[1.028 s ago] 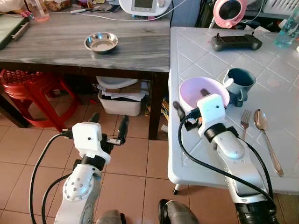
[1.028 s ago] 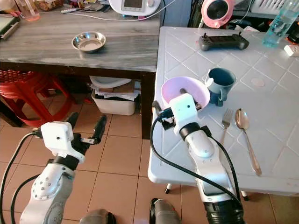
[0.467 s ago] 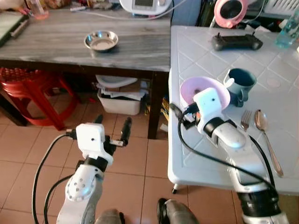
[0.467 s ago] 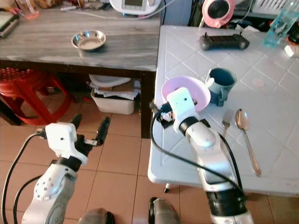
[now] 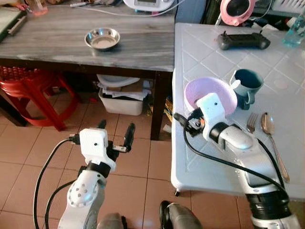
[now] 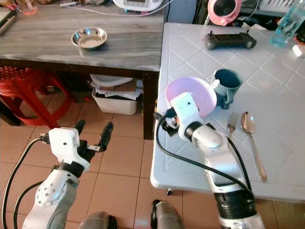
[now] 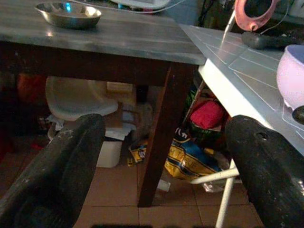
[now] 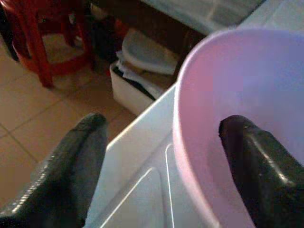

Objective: Setting the table

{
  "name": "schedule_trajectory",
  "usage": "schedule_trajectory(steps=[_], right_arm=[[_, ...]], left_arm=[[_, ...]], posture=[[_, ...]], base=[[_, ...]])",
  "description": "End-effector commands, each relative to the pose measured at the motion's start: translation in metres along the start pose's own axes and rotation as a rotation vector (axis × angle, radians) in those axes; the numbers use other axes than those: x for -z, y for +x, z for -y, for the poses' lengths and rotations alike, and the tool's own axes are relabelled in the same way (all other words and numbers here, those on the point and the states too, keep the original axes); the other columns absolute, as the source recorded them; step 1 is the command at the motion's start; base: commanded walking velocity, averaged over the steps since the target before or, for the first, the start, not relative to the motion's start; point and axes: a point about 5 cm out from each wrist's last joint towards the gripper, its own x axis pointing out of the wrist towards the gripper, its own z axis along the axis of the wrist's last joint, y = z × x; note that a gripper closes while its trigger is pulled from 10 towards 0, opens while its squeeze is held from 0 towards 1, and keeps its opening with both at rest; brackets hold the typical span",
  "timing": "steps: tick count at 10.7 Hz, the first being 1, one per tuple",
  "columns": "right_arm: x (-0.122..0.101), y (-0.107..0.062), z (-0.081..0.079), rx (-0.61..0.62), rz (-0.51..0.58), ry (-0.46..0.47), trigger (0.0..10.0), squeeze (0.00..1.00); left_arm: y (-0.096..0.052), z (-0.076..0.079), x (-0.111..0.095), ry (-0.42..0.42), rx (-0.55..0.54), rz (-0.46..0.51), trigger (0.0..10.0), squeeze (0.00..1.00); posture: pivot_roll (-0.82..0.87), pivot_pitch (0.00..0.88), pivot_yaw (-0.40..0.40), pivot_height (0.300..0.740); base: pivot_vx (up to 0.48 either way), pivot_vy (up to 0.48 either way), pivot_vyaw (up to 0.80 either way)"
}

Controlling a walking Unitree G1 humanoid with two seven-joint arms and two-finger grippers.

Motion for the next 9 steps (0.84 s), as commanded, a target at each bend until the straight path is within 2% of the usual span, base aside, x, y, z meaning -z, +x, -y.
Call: schedule_trajectory(steps=[1, 3, 9], right_arm=[[0.0034, -0.0026, 0.0015, 0.004, -0.030, 0.025, 0.0, 0.00], [0.0098, -0.0043, 0.0079, 0.033, -0.070, 0.074, 0.0, 0.00], [0.0122, -0.0002, 0.0102, 0.065, -0.080, 0.086, 0.0, 0.00]], left_arm=[[-0.0026, 0.0005, 0.0019, 0.000, 0.015, -0.019, 10.0, 0.00], [-0.0034, 0.0019, 0.0044, -0.007, 0.034, -0.037, 10.0, 0.00], [-0.0029, -0.0043, 0.0082, 0.015, 0.026, -0.076, 10.0, 0.00]], posture=[[0.04, 0.173, -0.016, 0.740], [0.04, 0.167, -0.013, 0.740], [0.06, 0.140, 0.004, 0.740]], base=[[0.000, 0.000, 0.00], [0.000, 0.000, 0.00], [0.000, 0.000, 0.00]])
